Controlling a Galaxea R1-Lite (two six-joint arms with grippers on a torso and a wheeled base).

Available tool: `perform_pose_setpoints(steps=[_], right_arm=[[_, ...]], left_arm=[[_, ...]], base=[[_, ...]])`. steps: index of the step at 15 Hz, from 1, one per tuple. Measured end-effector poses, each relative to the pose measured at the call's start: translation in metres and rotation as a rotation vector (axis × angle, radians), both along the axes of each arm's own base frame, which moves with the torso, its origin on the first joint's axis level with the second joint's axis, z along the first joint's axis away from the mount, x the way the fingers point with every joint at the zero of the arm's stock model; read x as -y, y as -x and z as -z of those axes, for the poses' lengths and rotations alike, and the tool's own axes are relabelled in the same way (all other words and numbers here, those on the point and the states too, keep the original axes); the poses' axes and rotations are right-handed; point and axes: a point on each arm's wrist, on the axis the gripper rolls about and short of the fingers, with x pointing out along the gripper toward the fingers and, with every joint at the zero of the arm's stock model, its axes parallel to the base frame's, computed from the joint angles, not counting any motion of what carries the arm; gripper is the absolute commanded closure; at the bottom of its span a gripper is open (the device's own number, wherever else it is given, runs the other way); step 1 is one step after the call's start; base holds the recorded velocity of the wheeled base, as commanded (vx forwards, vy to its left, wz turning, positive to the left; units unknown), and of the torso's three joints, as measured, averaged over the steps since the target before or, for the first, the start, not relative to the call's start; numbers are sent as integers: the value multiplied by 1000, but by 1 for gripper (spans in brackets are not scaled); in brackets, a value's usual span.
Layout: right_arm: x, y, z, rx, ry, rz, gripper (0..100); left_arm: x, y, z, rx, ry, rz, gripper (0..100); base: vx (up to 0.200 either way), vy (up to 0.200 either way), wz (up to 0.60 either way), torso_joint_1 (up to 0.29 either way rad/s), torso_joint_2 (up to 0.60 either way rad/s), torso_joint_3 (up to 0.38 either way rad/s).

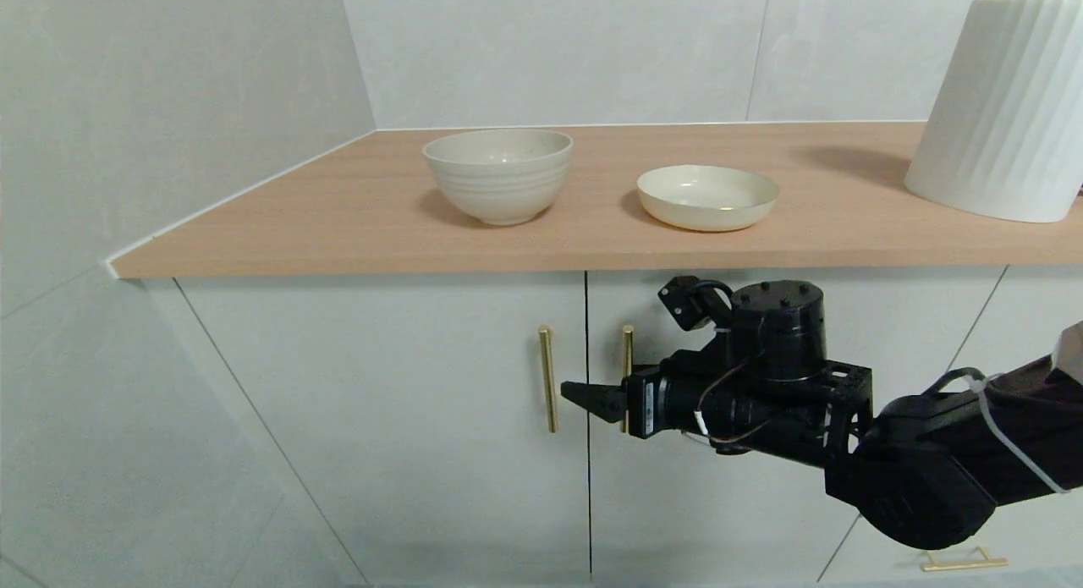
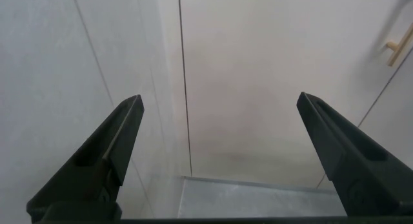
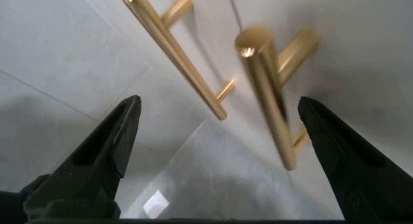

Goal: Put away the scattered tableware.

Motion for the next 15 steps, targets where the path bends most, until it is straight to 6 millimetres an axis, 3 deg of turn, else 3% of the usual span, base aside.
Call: perform_pose_setpoints(steps=[6,15], right_arm=[[-9,8,2,-15,-39,-21,0],[-14,43,2,26,-73,-103,0]], left_arm=[[0,0,0,0,0,0,0],[0,0,0,0,0,0,0]], base=[[0,0,0,0,0,0],[0,0,0,0,0,0]])
